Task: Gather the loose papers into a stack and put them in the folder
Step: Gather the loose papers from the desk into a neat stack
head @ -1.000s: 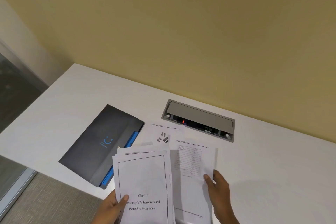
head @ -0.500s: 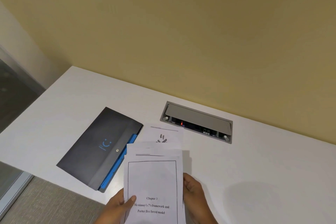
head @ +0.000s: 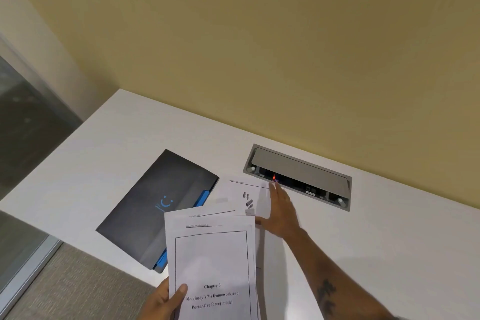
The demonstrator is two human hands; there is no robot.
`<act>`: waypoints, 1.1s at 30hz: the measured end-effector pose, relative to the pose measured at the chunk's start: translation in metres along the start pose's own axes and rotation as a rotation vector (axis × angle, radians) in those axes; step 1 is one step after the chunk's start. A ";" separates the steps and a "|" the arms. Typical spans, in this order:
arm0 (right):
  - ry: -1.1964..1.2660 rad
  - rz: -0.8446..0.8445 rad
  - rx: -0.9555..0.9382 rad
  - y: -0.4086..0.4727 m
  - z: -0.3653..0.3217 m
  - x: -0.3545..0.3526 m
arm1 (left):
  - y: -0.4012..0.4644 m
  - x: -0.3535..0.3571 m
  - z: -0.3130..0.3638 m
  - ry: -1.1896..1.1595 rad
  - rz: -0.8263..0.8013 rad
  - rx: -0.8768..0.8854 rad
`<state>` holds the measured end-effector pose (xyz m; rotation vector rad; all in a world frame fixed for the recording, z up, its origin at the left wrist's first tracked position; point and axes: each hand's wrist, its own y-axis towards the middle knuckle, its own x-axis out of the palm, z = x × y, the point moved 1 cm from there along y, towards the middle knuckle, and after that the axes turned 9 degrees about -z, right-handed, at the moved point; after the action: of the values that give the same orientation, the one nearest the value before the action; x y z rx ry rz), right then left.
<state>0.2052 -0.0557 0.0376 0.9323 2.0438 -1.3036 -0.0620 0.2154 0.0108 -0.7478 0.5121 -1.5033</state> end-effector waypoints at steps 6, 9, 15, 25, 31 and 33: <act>-0.201 -0.133 0.051 0.014 0.012 0.017 | -0.008 -0.011 -0.006 -0.098 0.040 0.012; -0.204 -0.054 0.043 0.008 0.011 0.028 | -0.012 -0.014 -0.010 -0.089 0.083 0.022; 0.253 0.142 0.078 -0.023 0.018 0.058 | -0.009 -0.014 -0.005 -0.127 0.036 0.014; 1.011 0.084 0.172 -0.086 0.060 0.089 | 0.002 0.015 0.028 0.111 0.022 -0.047; 1.303 -0.200 0.217 -0.126 0.067 0.118 | 0.020 0.036 0.035 0.314 -0.007 -0.075; 1.419 -0.260 0.211 -0.130 0.063 0.125 | 0.026 0.043 0.036 0.393 -0.059 -0.120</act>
<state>0.0307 -0.1189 -0.0089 2.1539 3.1168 -1.0258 -0.0161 0.1749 0.0231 -0.5618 0.8882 -1.6949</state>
